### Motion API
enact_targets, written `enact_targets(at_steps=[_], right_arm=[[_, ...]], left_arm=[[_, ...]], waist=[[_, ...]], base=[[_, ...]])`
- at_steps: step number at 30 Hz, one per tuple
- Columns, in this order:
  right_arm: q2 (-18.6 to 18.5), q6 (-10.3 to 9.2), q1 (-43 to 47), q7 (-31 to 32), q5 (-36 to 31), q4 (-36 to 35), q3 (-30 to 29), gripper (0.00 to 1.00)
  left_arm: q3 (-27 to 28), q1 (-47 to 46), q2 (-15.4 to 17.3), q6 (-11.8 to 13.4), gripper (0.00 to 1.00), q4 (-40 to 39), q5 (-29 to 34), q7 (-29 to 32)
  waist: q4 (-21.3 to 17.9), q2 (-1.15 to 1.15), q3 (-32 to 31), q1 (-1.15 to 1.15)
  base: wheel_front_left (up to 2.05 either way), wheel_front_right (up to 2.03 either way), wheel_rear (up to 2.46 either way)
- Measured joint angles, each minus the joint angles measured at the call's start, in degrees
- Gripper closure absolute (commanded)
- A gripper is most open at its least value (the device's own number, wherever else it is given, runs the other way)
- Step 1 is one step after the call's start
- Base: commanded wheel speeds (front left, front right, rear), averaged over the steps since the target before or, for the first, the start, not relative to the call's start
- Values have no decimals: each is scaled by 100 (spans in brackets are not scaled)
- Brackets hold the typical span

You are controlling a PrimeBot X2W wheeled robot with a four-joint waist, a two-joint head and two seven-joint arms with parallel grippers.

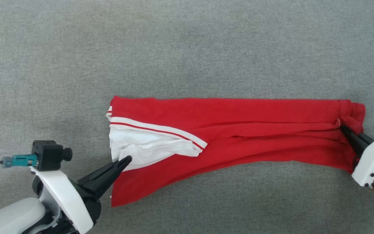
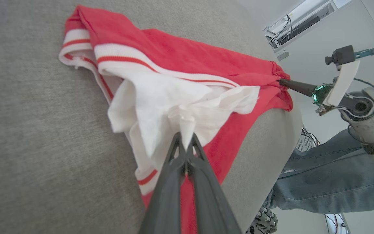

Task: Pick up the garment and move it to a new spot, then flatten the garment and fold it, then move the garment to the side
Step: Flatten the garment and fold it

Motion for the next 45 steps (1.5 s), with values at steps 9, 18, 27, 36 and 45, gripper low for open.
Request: enact_targets(at_steps=[9, 18, 27, 36, 45], right_arm=[[-49, -1, -47, -163, 81, 172, -123, 0], [14, 0, 4, 83, 145, 727, -490, 0], [-2, 0, -154, 167, 166, 1558, -789, 0], [-40, -1, -240, 271, 186, 1883, -838, 97], [0, 18, -319, 238, 276, 1911, -961, 100]], left_arm=[[610, 297, -298, 1, 0, 205, 112, -8], [2918, 1809, -1513, 0, 0, 715, 1121, -9], [4994, 2906, -3094, 1, 0, 1615, 3878, -15], [5817, 3244, -3797, 0, 0, 1536, 5620, -16], [6073, 3366, -4005, 0, 0, 1495, 5780, -16]], waist=[[40, 0, -82, 0], [366, 0, -295, 0], [875, 0, -530, 0], [1090, 0, -704, 0], [1016, 0, -742, 0]], base=[[0, 0, 0], [0, 0, 0], [0, 0, 0], [0, 0, 0], [0, 0, 0]])
